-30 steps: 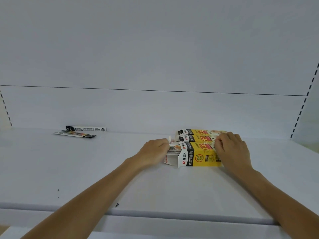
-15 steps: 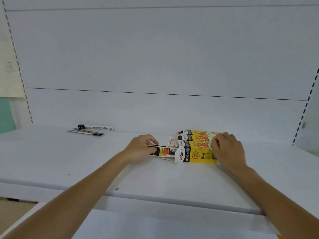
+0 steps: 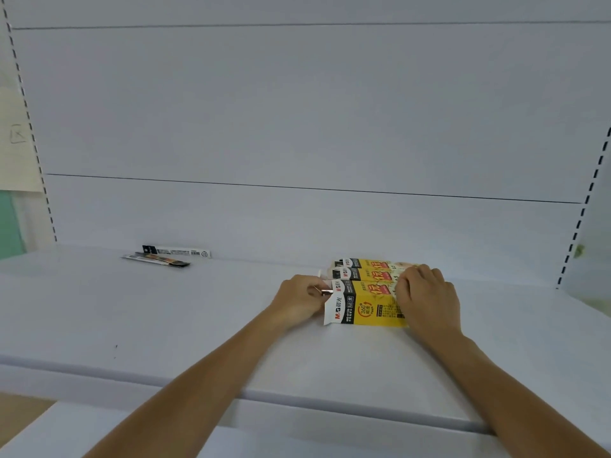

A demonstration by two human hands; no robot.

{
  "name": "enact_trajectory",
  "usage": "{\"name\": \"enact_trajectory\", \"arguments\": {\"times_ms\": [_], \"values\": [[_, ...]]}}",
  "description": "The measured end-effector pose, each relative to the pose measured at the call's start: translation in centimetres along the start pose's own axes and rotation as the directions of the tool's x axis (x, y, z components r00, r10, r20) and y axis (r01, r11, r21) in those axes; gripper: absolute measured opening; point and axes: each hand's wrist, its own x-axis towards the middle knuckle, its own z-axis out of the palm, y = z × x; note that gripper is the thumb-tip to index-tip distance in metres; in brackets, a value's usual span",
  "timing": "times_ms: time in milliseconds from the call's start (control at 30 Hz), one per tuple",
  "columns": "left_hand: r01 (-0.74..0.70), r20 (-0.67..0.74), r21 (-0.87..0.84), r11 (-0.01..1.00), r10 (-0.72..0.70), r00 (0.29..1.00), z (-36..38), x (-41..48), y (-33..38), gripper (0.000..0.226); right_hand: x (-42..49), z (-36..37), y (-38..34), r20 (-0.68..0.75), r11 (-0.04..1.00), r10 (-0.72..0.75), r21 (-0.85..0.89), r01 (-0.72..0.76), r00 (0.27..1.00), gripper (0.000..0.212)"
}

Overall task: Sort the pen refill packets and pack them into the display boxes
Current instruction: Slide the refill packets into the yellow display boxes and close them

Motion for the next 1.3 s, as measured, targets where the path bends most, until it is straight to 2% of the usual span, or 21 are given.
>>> {"name": "enact_trajectory", "arguments": {"times_ms": [67, 100, 200, 233, 300, 433, 467, 533, 600, 700, 733, 800, 833, 900, 933, 1000, 1167, 1300], "values": [[0.035, 0.073, -0.185, 0.982, -0.022, 0.997, -1.1, -0.3, -0.5, 0.013, 0.0, 0.1, 0.1, -0.014, 1.000, -0.007, 0.016, 0.007, 1.000, 0.035], [0.031, 0.050, -0.225, 0.974, -0.020, 0.999, -1.6, -0.3, -0.8, 0.012, -0.1, 0.1, 0.2, -0.020, 1.000, -0.010, 0.024, 0.010, 1.000, 0.037], [-0.011, -0.121, -0.132, 0.991, -0.005, 0.993, -2.3, -0.6, -1.4, 0.010, -0.3, 0.0, 0.0, -0.010, 1.000, -0.012, 0.021, 0.012, 1.000, 0.049], [-0.014, -0.137, -0.115, 0.993, -0.002, 0.991, -2.1, -0.7, -1.4, 0.008, -0.4, -0.1, -0.1, -0.002, 1.000, -0.020, 0.015, 0.020, 1.000, 0.052], [-0.011, -0.110, -0.126, 0.992, -0.003, 0.994, -1.5, -0.9, -0.9, 0.005, -0.4, -0.1, -0.2, 0.014, 0.999, -0.031, 0.007, 0.031, 0.999, 0.058], [0.034, -0.010, -0.121, 0.992, -0.036, 0.999, -0.2, -1.0, 0.4, 0.014, -0.4, -0.8, -0.4, 0.063, 0.999, -0.042, -0.021, 0.044, 0.997, 0.074], [0.059, 0.028, -0.177, 0.982, -0.055, 0.998, -0.3, -1.1, 0.5, 0.016, -0.4, -1.0, -0.4, 0.082, 0.999, -0.045, -0.026, 0.047, 0.996, 0.078], [0.139, 0.100, -0.416, 0.899, -0.107, 0.989, -0.7, -1.4, 0.7, 0.013, -0.3, -1.2, -0.2, 0.108, 0.998, -0.057, -0.035, 0.061, 0.993, 0.082], [0.162, 0.109, -0.538, 0.827, -0.122, 0.987, -1.2, -1.5, 0.7, 0.012, -0.2, -1.4, -0.2, 0.127, 0.997, -0.054, -0.043, 0.060, 0.990, 0.077], [0.103, 0.119, -0.410, 0.906, -0.058, 0.991, -1.3, -1.6, 0.7, 0.018, 0.5, -1.6, 0.0, 0.194, 0.999, -0.017, -0.036, 0.024, 0.981, 0.035], [0.076, 0.103, -0.330, 0.941, -0.044, 0.994, -1.5, -1.6, 0.6, 0.019, 0.9, -2.0, -0.2, 0.238, 1.000, -0.009, -0.022, 0.014, 0.971, 0.028], [-0.005, 0.053, -0.133, 0.991, 0.012, 0.999, -2.3, -1.7, -0.1, 0.018, 1.8, -2.7, -0.7, 0.316, 1.000, -0.004, -0.006, 0.007, 0.949, 0.025], [-0.062, 0.028, 0.051, 0.997, 0.061, 0.998, -2.9, -1.6, -0.7, 0.016, 2.2, -3.0, -1.2, 0.327, 1.000, -0.011, -0.007, 0.014, 0.945, 0.026], [-0.114, -0.001, 0.446, 0.888, 0.128, 0.992, -4.6, -2.2, -2.3, 0.019, 2.9, -3.1, -2.7, 0.305, 0.999, -0.038, 0.023, 0.032, 0.952, 0.030], [-0.099, -0.016, 0.513, 0.853, 0.126, 0.992, -5.6, -2.6, -3.3, 0.023, 3.3, -3.0, -3.8, 0.287, 0.997, -0.056, 0.065, 0.039, 0.956, 0.033], [-0.021, -0.065, 0.489, 0.872, 0.060, 0.996, -8.3, -3.7, -5.2, 0.026, 4.2, -2.7, -6.9, 0.266, 0.984, -0.121, 0.162, 0.080, 0.956, 0.040], [0.134, -0.202, 0.427, 0.894, -0.050, 0.978, -15.6, -7.4, -10.4, 0.010, 4.8, -1.0, -17.2, 0.247, 0.889, -0.329, 0.406, 0.211, 0.911, 0.047], [0.173, -0.255, 0.359, 0.917, -0.082, 0.964, -19.9, -9.6, -13.7, 0.013, 4.2, 1.2, -24.7, 0.301, 0.744, -0.345, 0.665, 0.063, 0.889, 0.044]]}}
